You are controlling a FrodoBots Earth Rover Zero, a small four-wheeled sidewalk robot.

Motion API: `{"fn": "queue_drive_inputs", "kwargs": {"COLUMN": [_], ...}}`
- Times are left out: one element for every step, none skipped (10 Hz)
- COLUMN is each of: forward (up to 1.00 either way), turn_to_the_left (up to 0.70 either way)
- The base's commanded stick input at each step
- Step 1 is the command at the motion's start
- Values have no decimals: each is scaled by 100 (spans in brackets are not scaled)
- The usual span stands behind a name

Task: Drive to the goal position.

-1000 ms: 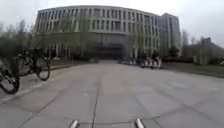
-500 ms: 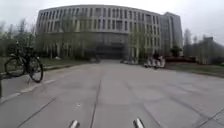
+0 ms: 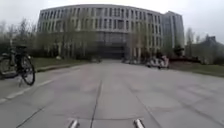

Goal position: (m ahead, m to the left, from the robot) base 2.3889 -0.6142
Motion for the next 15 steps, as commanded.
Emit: {"fn": "queue_drive_inputs", "kwargs": {"forward": [70,70,70,70,70,70,70,70,70,70,70,70,70,70,70], "turn_to_the_left": [0,0,0,0,0,0,0,0,0,0,0,0,0,0,0]}}
